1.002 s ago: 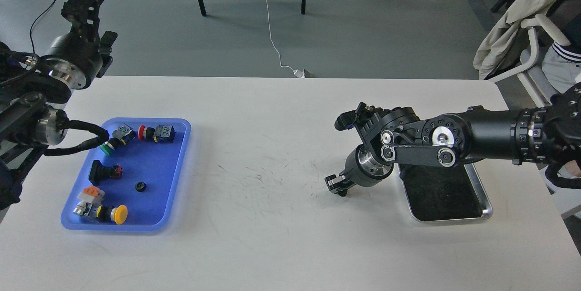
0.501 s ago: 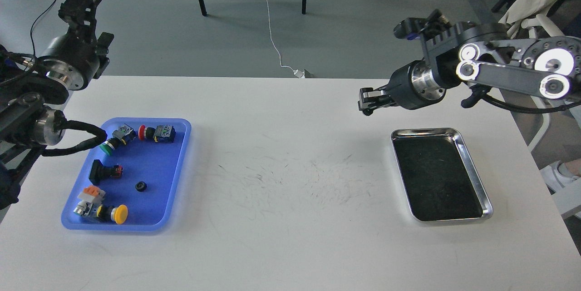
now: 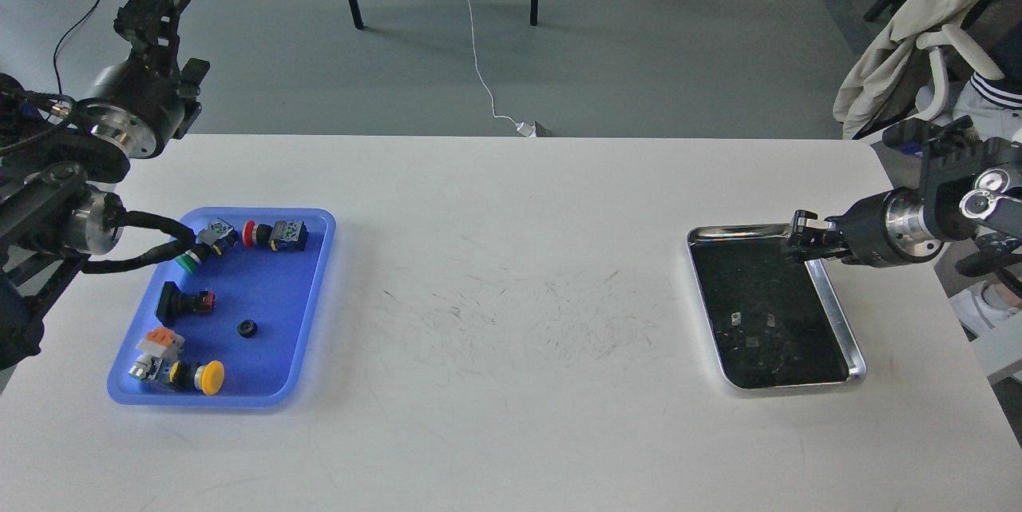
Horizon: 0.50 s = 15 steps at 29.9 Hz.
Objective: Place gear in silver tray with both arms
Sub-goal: 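Carry the gear over the silver tray and open the right gripper, then raise both arms away from the table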
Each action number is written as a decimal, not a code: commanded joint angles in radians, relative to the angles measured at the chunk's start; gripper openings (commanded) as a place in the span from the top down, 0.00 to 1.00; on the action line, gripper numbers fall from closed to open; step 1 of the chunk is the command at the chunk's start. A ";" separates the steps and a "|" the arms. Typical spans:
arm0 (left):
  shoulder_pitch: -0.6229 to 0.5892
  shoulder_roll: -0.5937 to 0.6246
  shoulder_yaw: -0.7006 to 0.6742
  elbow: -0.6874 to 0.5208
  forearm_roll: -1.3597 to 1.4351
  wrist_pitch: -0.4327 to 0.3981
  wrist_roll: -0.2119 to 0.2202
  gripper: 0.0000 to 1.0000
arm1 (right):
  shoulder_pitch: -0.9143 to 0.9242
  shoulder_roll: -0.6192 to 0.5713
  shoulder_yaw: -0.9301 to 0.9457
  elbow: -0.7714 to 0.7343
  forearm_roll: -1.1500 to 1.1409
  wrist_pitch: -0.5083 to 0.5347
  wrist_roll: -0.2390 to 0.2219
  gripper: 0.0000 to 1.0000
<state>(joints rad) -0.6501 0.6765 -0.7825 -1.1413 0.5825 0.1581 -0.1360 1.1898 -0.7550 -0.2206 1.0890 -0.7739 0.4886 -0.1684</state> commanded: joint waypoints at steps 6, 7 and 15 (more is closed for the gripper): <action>-0.005 0.002 0.000 0.000 -0.001 -0.003 -0.002 0.02 | -0.052 0.103 0.000 -0.043 -0.025 0.000 -0.002 0.98; -0.005 0.003 0.000 0.000 -0.001 -0.003 -0.002 0.02 | -0.052 0.112 -0.003 -0.052 -0.025 0.000 -0.002 0.98; -0.005 0.008 -0.004 0.000 -0.001 -0.003 -0.002 0.02 | -0.047 0.117 -0.003 -0.066 -0.025 0.000 -0.002 0.94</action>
<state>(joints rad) -0.6565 0.6827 -0.7865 -1.1413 0.5815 0.1550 -0.1380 1.1391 -0.6371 -0.2240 1.0235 -0.7992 0.4886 -0.1704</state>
